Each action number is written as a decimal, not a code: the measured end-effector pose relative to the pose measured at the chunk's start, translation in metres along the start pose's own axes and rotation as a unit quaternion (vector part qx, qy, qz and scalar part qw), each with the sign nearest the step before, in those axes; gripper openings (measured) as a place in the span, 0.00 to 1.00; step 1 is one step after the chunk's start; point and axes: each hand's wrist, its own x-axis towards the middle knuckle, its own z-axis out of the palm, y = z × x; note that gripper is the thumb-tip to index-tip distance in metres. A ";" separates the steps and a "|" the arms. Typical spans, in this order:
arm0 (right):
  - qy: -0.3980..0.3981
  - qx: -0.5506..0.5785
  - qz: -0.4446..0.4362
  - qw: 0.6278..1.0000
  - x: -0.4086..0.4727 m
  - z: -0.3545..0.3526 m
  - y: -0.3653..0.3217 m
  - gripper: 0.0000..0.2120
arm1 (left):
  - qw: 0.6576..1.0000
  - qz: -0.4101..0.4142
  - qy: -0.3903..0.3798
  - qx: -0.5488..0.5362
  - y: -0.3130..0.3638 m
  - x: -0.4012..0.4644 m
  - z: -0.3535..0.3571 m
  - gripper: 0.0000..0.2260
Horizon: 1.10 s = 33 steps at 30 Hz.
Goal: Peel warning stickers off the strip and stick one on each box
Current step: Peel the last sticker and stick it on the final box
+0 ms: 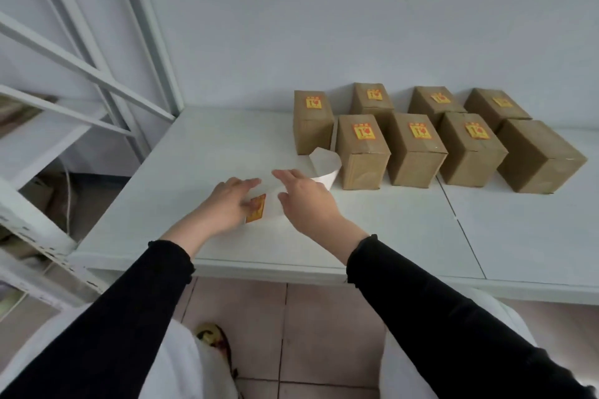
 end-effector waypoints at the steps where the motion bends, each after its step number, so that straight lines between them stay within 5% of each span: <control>1: -0.008 -0.030 0.007 0.999 0.001 0.006 0.001 0.23 | 1.000 0.003 -0.024 0.006 0.000 0.004 0.003 0.23; 4: -0.002 -0.061 0.013 0.998 0.006 0.013 0.007 0.21 | 0.999 0.014 -0.036 0.015 0.005 0.014 0.008 0.19; 8: 0.056 0.024 0.025 0.998 0.012 -0.001 0.020 0.17 | 0.995 0.031 -0.012 -0.097 0.015 0.016 -0.002 0.01; 11: 0.136 0.075 0.023 0.988 0.010 -0.022 0.025 0.16 | 0.946 0.045 -0.001 -0.322 0.028 0.005 -0.018 0.06; 14: 0.228 0.141 -0.017 0.963 0.001 -0.036 0.019 0.12 | 0.899 0.055 0.025 -0.433 0.048 -0.010 -0.026 0.05; 26: 0.242 0.146 -0.078 0.956 -0.021 -0.044 0.017 0.07 | 0.887 0.093 0.034 -0.452 0.085 -0.031 -0.024 0.06; 33: 0.237 0.142 -0.107 0.955 -0.029 -0.048 0.022 0.02 | 0.817 -0.005 -0.064 -0.573 0.094 -0.027 -0.028 0.18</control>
